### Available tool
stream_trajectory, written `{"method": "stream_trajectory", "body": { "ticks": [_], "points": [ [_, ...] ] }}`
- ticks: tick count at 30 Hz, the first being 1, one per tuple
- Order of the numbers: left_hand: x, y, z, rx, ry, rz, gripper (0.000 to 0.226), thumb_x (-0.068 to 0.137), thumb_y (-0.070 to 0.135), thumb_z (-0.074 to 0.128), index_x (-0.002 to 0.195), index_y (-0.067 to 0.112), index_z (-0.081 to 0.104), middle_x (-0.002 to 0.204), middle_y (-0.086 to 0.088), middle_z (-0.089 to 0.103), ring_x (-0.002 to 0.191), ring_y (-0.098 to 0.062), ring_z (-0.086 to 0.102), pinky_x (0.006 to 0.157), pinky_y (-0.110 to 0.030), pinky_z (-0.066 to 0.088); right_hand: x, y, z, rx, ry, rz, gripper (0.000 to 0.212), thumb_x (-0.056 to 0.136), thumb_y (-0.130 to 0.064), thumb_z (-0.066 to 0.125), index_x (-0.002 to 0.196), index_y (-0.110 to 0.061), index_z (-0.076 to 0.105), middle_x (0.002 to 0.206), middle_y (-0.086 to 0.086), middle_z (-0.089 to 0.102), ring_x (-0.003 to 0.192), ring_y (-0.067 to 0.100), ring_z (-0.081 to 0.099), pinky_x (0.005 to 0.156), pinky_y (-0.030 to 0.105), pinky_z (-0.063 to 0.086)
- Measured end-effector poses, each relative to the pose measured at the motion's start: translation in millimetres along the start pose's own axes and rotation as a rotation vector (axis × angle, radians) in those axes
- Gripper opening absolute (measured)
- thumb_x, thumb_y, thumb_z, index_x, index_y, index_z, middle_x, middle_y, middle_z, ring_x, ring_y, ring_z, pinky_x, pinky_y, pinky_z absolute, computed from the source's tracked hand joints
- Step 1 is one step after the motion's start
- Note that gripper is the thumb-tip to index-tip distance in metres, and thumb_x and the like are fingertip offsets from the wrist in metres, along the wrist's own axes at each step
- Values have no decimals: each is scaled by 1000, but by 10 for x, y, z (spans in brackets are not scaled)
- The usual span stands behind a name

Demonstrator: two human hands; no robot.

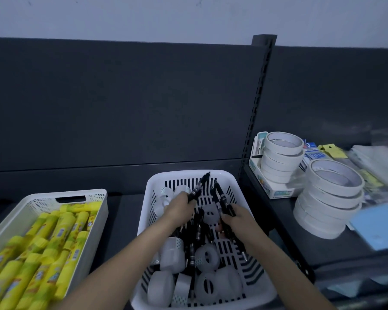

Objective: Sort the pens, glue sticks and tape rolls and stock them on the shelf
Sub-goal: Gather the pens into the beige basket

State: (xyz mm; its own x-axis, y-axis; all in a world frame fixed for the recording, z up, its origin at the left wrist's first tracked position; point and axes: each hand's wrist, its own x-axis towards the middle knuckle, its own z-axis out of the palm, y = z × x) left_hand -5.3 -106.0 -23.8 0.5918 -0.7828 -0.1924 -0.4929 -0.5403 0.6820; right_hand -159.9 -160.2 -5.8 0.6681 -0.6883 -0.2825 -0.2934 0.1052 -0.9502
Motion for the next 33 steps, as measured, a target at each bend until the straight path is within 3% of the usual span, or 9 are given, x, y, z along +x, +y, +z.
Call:
{"method": "stream_trajectory", "body": {
  "ticks": [3, 7, 10, 15, 18, 22, 29, 33],
  "points": [
    [-71, 30, -88, -209, 73, 60, 10, 99, 19, 39, 102, 10, 42, 73, 0, 46, 65, -17, 48, 60, -30, 38, -86, -84, -7, 69, 6, -4, 21, 97, -3, 38, 86, -10, 55, 67, 9, 57, 56, 17, 53, 46, 20, 47],
    [-189, 6, -227, -354, 128, 80, 5, 98, 18, 41, 95, 14, 41, 75, -1, 45, 56, -16, 44, 50, -28, 35, -160, -163, 14, 170, -26, -62, 24, 96, 1, 39, 82, -9, 56, 58, 2, 59, 57, 14, 54, 54, 24, 49],
    [-386, -57, -381, -429, 166, 34, 15, 98, 16, 41, 84, 20, 39, 73, -3, 43, 51, -15, 39, 45, -24, 32, -151, -188, 93, 200, -65, -71, 16, 96, -1, 41, 89, -6, 56, 65, 7, 61, 60, 17, 58, 60, 30, 51],
    [-827, -393, -700, -489, 339, -17, 7, 97, 11, 43, 91, 14, 41, 62, -2, 41, 46, -14, 36, 42, -23, 29, -119, -314, 522, 155, -208, -85, 15, 94, 2, 42, 89, -4, 55, 73, 12, 60, 62, 20, 58, 56, 26, 51],
    [-1085, -691, -973, -515, 407, -63, 17, 97, 8, 42, 83, 18, 40, 62, -1, 39, 45, -13, 35, 42, -22, 27, -120, -404, 949, 158, -282, -79, 15, 93, 8, 39, 93, -2, 52, 77, 15, 56, 59, 19, 59, 49, 24, 51],
    [-1424, -1144, -1389, -590, 463, -125, 25, 97, 4, 39, 77, 18, 40, 63, -2, 36, 43, -10, 33, 37, -17, 26, -191, -509, 1588, 146, -376, -84, 21, 93, 10, 37, 84, -3, 51, 76, 14, 54, 57, 18, 58, 43, 18, 50],
    [-1996, -2261, -2339, -603, 601, -184, 12, 97, 4, 39, 91, 14, 41, 63, -3, 38, 43, -13, 33, 38, -17, 26, -237, -667, 3097, 127, -484, -99, 24, 92, 11, 36, 85, -5, 53, 79, 12, 55, 68, 20, 59, 47, 18, 52],
    [-2289, -3032, -3006, -550, 661, -250, 12, 95, 1, 40, 101, 10, 45, 58, -5, 37, 44, -15, 33, 40, -21, 27, -298, -805, 4162, 158, -540, -66, 24, 91, 13, 35, 85, -4, 51, 77, 12, 51, 58, 16, 59, 44, 17, 50]
  ]
}}
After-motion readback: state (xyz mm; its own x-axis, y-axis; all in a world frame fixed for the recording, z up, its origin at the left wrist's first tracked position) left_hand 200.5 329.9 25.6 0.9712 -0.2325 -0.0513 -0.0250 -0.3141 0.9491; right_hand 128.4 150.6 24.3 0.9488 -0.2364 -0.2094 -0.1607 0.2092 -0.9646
